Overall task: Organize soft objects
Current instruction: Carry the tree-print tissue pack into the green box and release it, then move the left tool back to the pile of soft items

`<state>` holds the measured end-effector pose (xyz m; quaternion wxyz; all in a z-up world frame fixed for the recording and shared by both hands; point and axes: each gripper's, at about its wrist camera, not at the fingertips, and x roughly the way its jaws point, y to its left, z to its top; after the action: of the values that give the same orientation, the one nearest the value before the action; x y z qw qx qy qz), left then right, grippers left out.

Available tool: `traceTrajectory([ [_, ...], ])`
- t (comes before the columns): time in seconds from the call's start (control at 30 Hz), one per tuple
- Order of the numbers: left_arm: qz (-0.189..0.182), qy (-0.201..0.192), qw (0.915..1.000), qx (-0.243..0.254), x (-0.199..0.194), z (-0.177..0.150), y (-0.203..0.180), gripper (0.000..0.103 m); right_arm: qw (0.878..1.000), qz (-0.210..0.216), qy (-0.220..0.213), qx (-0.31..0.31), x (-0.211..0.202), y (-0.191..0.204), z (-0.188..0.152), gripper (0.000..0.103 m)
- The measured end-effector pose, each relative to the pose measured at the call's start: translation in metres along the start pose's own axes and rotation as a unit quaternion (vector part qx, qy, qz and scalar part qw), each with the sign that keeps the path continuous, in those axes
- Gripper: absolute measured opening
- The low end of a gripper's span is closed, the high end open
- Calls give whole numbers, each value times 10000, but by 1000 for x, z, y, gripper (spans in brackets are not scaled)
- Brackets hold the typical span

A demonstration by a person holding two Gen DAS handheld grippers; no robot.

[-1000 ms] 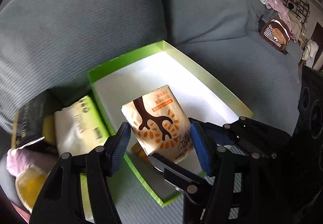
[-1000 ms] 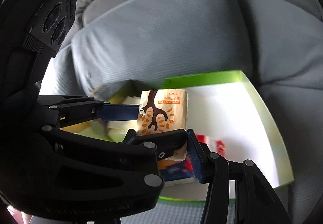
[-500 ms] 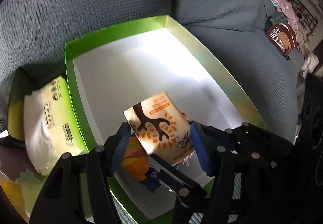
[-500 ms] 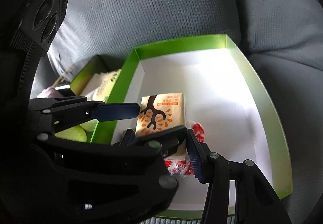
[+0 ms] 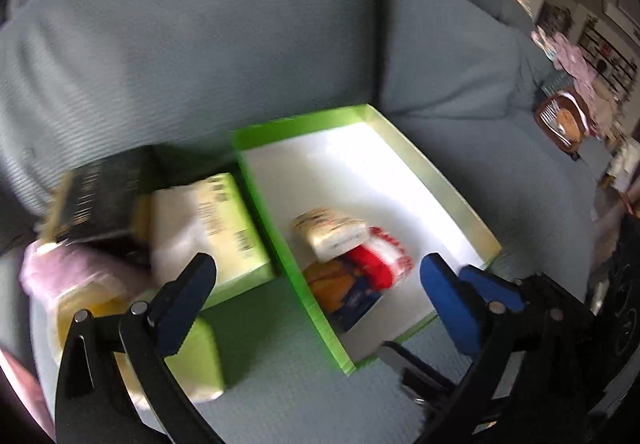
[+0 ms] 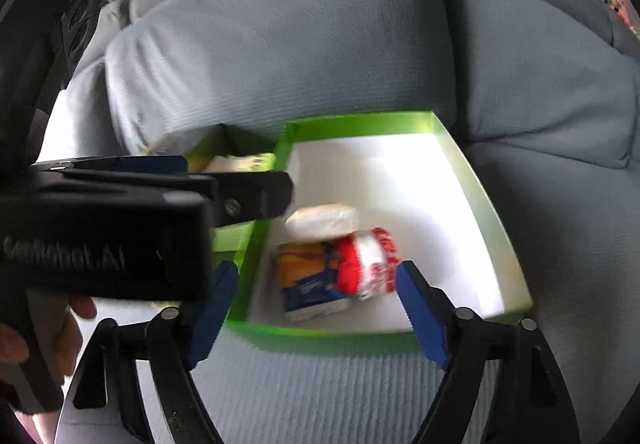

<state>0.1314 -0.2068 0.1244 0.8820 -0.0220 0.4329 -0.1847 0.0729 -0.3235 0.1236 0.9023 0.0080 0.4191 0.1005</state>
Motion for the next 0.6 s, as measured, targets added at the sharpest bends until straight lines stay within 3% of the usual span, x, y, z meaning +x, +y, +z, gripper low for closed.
traceTrajectory([
  [0.27, 689, -285, 9958, -538, -60, -66, 69, 102, 9978, 600, 10, -275, -19, 66, -27, 84],
  [0.6, 1234, 160, 9810, -1491, -76, -148, 158, 102, 9915, 968, 431, -759, 10, 137, -60, 84],
])
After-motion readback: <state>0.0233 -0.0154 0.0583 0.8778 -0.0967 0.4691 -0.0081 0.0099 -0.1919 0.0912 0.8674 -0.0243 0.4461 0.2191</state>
